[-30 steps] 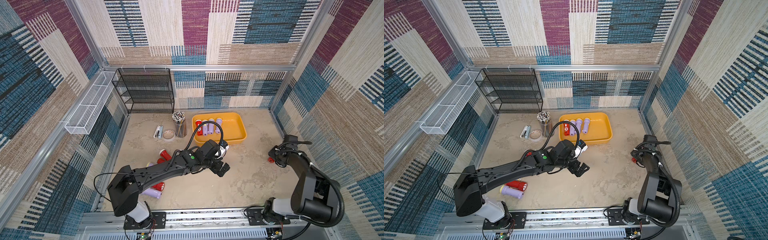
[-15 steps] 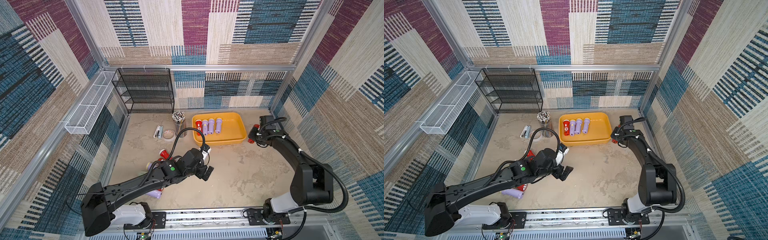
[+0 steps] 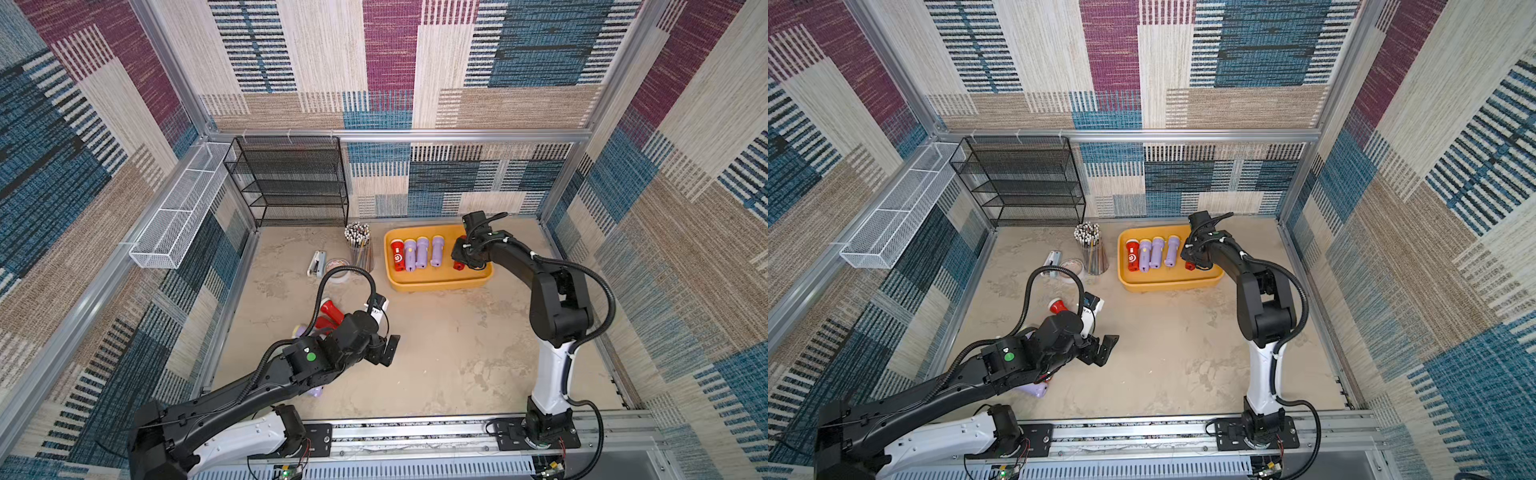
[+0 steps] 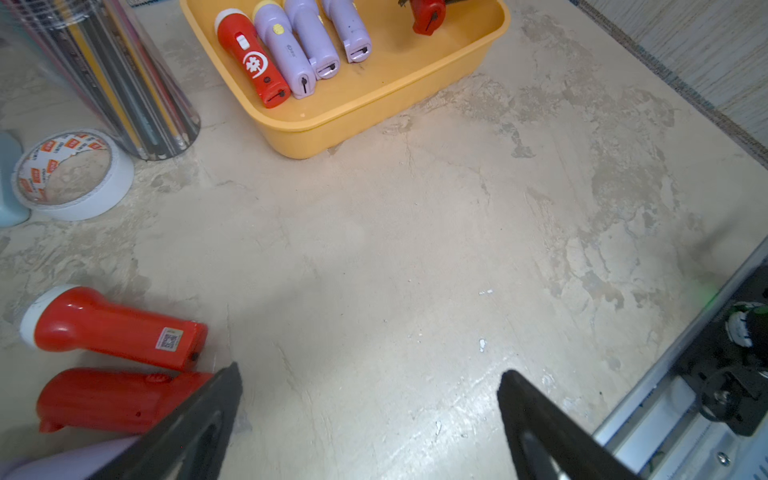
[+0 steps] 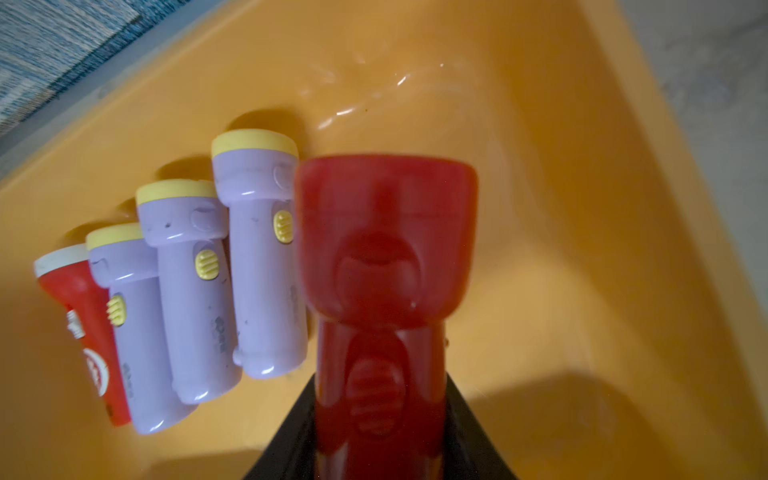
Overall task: Put the flashlights into the storage boxes
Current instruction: Place the flashlight at the storage box, then pick up the flashlight from the center of the board.
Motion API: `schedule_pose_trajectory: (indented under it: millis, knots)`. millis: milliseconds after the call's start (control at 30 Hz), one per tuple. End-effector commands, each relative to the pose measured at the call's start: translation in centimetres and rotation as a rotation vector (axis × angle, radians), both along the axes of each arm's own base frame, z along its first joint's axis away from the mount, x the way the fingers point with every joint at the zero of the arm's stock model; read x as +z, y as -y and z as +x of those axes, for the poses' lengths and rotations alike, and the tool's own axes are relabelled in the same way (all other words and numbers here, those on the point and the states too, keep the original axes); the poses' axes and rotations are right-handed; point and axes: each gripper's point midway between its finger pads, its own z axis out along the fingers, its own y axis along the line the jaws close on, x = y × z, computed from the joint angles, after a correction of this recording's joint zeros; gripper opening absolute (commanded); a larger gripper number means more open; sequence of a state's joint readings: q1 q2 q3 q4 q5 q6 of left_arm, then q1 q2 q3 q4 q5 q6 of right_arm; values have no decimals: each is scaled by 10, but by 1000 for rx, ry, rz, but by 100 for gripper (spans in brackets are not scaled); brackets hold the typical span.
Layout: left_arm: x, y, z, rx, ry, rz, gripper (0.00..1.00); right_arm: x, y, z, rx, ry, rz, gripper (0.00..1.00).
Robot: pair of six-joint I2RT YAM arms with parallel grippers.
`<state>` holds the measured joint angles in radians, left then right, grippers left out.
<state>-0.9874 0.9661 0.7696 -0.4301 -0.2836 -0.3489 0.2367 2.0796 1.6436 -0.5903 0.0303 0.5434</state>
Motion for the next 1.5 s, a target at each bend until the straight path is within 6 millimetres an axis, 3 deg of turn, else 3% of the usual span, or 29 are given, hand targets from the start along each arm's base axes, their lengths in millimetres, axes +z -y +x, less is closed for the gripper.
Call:
schedule_pose_trajectory:
  millis: [0,133,433,633,800,833,867,900,1000,1200,1467]
  knots:
    - [1,-12,2,49,13,-1,99,-16,-5,9,19,-32,-17,40]
    - [0,-17,1,58,13,10,99,-28,-12,22,33,-50,-26,40]
    - [0,-24,3,80,14,18,99,-28,-15,45,42,-39,-45,44]
    - [-1,-25,5,80,1,18,99,-8,-12,45,47,17,-69,67]
    - [-5,-25,3,85,-30,27,99,29,-11,33,65,83,-64,69]
    - [-8,-27,2,91,-41,29,99,41,-13,28,81,106,-51,71]
    - [-10,-30,1,100,-48,30,99,52,-17,22,105,129,-34,95]
    - [-12,-31,0,108,-56,31,99,63,-22,16,128,151,-19,100]
    - [-16,-40,-2,148,-68,30,99,90,-41,-13,215,213,6,100]
    - [-26,-45,1,193,-129,39,99,84,-87,-87,432,204,103,100]
    - [-51,-61,-1,312,-222,-20,97,75,-95,-158,516,219,116,100]
